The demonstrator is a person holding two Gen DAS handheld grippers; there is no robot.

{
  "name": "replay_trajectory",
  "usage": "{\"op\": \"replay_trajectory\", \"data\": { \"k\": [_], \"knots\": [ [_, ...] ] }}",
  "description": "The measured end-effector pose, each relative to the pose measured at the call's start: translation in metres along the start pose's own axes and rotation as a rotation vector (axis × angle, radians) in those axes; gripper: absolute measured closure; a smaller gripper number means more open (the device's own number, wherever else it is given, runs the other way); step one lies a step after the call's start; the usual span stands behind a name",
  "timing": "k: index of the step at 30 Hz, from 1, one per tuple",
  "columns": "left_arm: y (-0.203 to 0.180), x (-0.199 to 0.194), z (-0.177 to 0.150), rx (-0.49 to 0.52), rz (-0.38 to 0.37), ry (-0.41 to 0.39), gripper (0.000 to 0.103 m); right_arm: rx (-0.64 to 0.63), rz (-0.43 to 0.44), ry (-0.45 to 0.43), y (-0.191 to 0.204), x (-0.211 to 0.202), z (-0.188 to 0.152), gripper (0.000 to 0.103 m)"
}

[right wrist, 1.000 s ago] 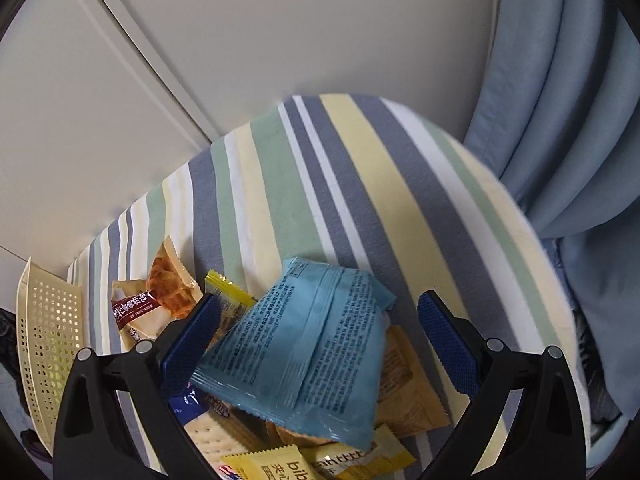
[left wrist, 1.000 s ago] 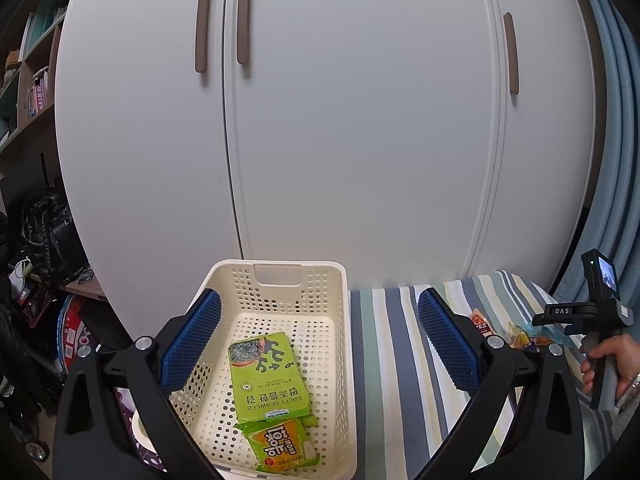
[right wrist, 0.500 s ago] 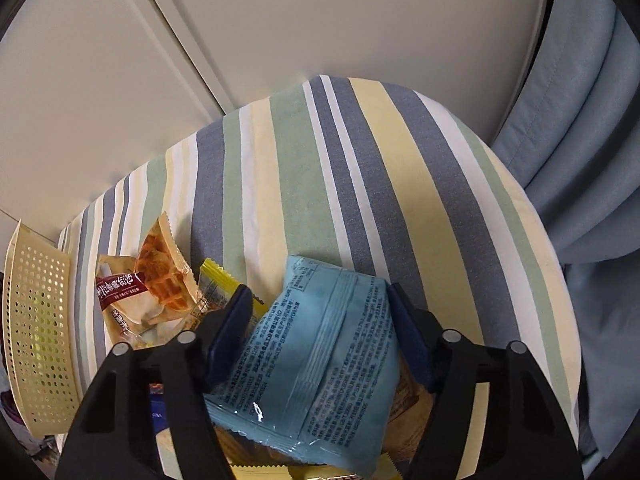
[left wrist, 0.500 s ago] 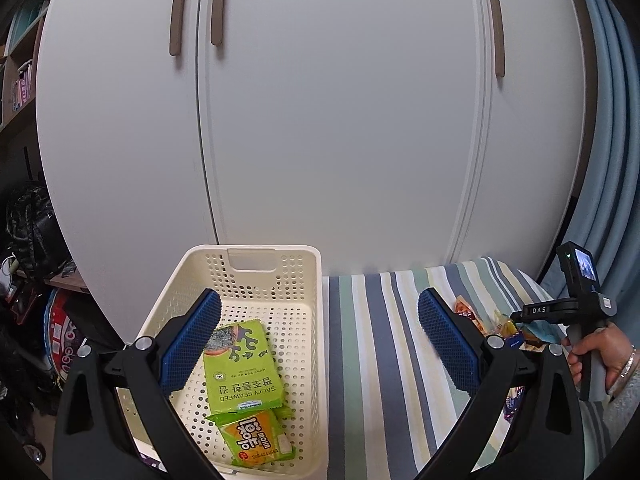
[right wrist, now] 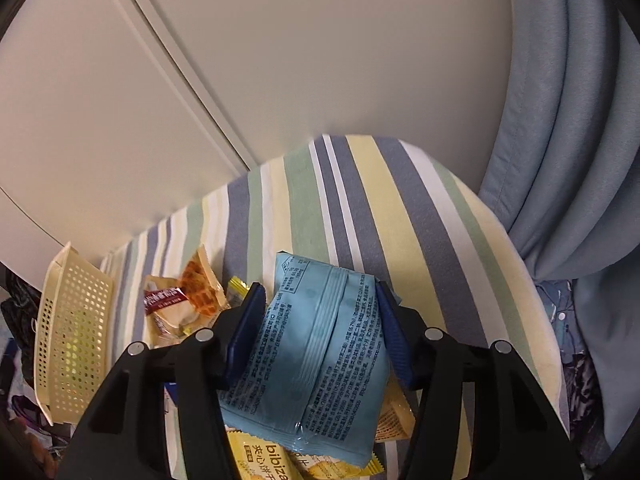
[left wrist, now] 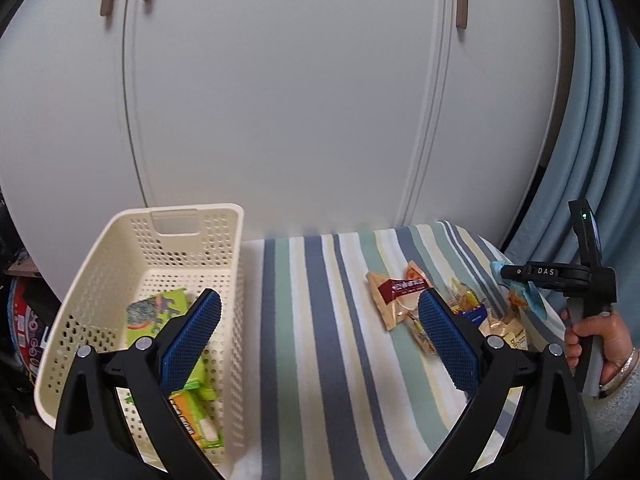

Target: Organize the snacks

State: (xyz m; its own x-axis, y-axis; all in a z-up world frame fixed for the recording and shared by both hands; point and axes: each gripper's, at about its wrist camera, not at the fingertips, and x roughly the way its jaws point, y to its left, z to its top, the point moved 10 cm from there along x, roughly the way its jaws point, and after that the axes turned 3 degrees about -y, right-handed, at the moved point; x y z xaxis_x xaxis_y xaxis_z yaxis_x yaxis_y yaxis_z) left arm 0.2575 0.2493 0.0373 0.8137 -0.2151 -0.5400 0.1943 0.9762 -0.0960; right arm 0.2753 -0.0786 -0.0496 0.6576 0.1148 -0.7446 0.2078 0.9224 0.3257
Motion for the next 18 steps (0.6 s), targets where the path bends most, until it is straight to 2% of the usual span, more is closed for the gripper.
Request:
{"op": "replay_trajectory", "data": {
  "k": [2,7,9,12,15,18],
  "knots": [
    [-0.008,0.015,-0.004,-0.016,-0.025,0.037,0.003,0.016,0.026,-0.017,0.000,-0.005,-0.001,0.047],
    [-0.030,0.058,-0.011,0.030,-0.018,0.119,0.003,0.033,0.058,-0.040,0.002,-0.003,-0.003,0.047],
    [-0.042,0.081,-0.013,0.031,-0.055,0.173,0.003,0.032,0.065,-0.058,-0.001,0.000,-0.002,0.053],
    [-0.058,0.112,-0.021,0.031,-0.105,0.250,0.003,0.037,0.084,-0.074,-0.002,-0.001,-0.003,0.053],
    [-0.066,0.143,-0.029,0.042,-0.097,0.307,0.003,0.007,0.082,-0.061,-0.004,0.003,-0.004,0.053],
    [-0.076,0.163,-0.033,0.046,-0.114,0.339,0.003,0.040,0.094,-0.048,-0.011,0.009,-0.006,0.052]
  ]
}}
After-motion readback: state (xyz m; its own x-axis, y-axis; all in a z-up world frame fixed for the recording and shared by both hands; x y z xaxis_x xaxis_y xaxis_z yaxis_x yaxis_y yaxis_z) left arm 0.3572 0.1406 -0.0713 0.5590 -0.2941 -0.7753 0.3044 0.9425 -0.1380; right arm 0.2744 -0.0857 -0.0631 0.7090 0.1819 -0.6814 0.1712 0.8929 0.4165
